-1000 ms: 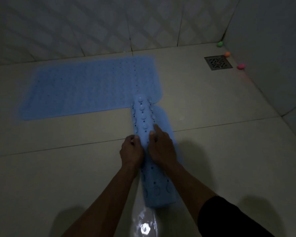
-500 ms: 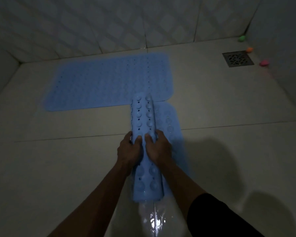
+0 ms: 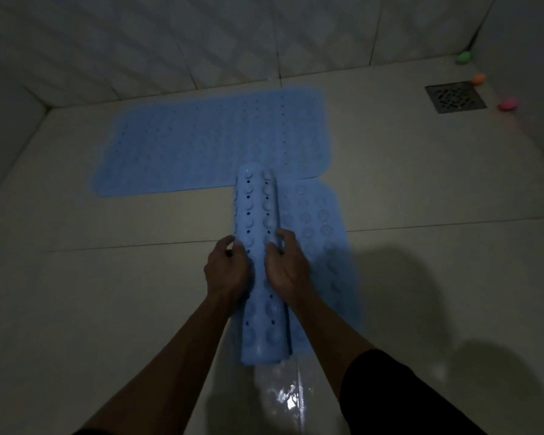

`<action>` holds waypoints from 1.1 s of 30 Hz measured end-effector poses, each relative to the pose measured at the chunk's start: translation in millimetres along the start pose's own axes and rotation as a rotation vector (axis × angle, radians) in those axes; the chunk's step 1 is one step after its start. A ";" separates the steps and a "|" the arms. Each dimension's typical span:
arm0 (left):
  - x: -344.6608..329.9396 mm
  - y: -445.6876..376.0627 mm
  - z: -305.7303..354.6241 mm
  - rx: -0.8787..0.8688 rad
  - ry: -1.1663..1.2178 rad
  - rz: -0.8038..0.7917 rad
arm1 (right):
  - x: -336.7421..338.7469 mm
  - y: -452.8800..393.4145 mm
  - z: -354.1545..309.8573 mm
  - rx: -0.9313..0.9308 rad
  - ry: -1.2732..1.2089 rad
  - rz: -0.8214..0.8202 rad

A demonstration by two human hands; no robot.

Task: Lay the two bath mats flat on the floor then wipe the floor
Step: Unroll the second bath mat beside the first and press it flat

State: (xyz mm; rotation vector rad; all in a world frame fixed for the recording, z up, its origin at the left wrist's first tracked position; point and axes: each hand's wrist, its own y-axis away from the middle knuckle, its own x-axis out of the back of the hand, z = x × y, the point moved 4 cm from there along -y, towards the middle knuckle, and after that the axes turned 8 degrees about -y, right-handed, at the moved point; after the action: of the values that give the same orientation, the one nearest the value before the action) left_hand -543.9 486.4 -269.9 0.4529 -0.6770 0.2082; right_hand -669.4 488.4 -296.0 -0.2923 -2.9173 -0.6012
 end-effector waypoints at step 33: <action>112.8 -73.0 -81.4 -0.079 0.197 -0.052 | -140.0 4.6 -41.2 0.075 0.202 -0.031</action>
State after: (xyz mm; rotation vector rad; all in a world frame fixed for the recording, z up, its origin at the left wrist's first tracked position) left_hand -388.5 464.6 -277.6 0.3678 -0.4786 0.1739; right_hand -528.2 453.6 -282.5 -0.1673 -2.7465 -0.4933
